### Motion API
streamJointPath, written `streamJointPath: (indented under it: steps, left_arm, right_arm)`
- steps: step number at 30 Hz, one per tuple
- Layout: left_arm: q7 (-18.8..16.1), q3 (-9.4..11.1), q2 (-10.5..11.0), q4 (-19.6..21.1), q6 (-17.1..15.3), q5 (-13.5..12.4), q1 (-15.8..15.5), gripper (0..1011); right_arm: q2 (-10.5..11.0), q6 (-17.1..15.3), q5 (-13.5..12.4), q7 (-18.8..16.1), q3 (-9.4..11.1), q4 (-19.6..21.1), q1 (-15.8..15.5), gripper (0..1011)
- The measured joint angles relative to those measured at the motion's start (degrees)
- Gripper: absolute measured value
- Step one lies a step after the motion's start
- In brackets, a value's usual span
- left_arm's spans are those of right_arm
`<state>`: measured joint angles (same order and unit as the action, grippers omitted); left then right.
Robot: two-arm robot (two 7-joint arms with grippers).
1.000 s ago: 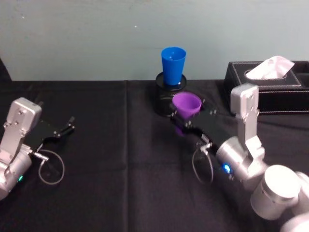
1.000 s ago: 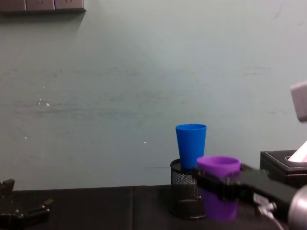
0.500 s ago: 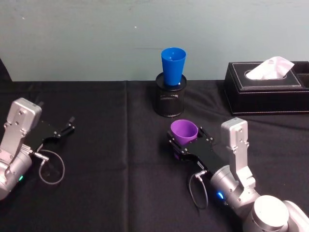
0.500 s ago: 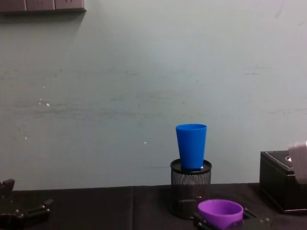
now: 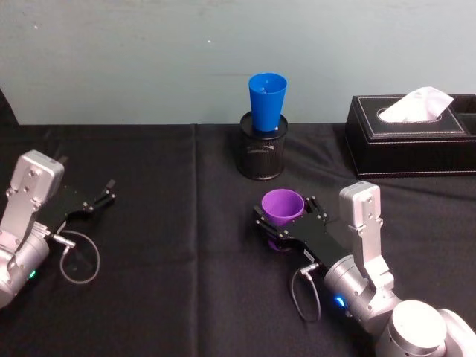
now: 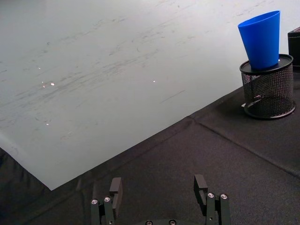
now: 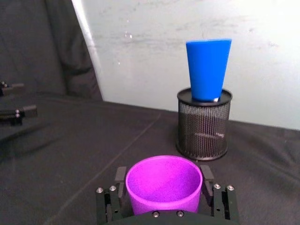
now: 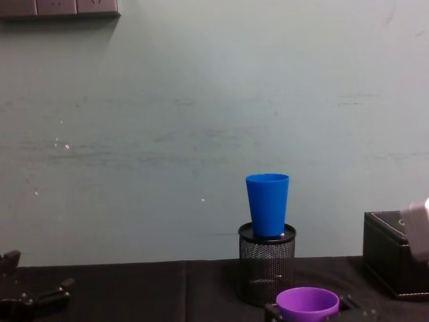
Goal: Pick up one cup with a gripper and tap it against the other cup.
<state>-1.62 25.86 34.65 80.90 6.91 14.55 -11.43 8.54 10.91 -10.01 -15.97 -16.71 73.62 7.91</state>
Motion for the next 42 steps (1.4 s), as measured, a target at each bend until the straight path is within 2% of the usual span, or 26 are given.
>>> streamJointPath:
  steps: [3,7,10,13,16,22,29,34,42]
  left_arm:
    - [0.0,0.0,0.0,0.0,0.0,0.0,0.0,1000]
    - [0.0,0.0,0.0,0.0,0.0,0.0,0.0,1000]
    - [0.0,0.0,0.0,0.0,0.0,0.0,0.0,1000]
    - [0.0,0.0,0.0,0.0,0.0,0.0,0.0,1000]
    - [0.0,0.0,0.0,0.0,0.0,0.0,0.0,1000]
    - [0.0,0.0,0.0,0.0,0.0,0.0,0.0,1000]
    - [0.0,0.0,0.0,0.0,0.0,0.0,0.0,1000]
    - [0.0,0.0,0.0,0.0,0.0,0.0,0.0,1000]
    - [0.0,0.0,0.0,0.0,0.0,0.0,0.0,1000]
  right_arm:
    - [0.4,-1.1,0.3,0.7,0.4,3.1,-0.8,1003]
    - [0.8,-2.8,1.1,1.9,0.8,6.8,-1.7,1003]
    - [1.2,-5.5,1.7,3.1,1.5,11.2,-2.8,1003]
    - [1.5,-7.0,2.1,3.8,2.0,13.3,-3.3,1003]
    - [2.0,-8.5,2.8,5.1,3.4,15.2,-3.8,1003]
    - [2.9,-8.5,4.4,7.4,6.2,15.4,-4.4,1003]
    - [3.4,-7.5,7.6,9.8,9.1,12.5,-4.0,1003]
    - [2.9,-6.9,8.6,10.0,9.6,11.6,-3.7,1003]
    - [3.0,-7.0,8.6,10.0,9.5,11.7,-3.7,1003]
